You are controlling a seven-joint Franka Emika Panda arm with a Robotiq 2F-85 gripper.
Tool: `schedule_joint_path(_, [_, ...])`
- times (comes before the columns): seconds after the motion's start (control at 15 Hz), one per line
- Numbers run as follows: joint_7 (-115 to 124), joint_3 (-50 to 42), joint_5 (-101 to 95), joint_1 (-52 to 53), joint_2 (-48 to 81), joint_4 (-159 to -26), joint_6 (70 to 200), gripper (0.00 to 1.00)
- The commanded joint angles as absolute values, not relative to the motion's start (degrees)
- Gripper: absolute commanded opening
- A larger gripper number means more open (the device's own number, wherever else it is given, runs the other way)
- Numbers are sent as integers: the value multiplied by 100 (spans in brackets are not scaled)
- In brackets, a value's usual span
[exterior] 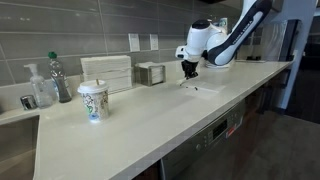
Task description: Pick up the plastic white spoon, push the topmost beam onto the napkin with the plastic white spoon, put the plastic white spoon on the right side of the kitchen counter
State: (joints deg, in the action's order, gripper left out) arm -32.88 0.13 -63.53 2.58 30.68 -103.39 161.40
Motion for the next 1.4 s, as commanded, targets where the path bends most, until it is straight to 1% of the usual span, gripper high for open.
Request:
schedule_joint_path(0.0, [-3500,152,-6293,80,3074,-10437,16201,3])
schedule_joint_path(1.33, [-4507,778,-5896,-828,2885,-11026,17300,3])
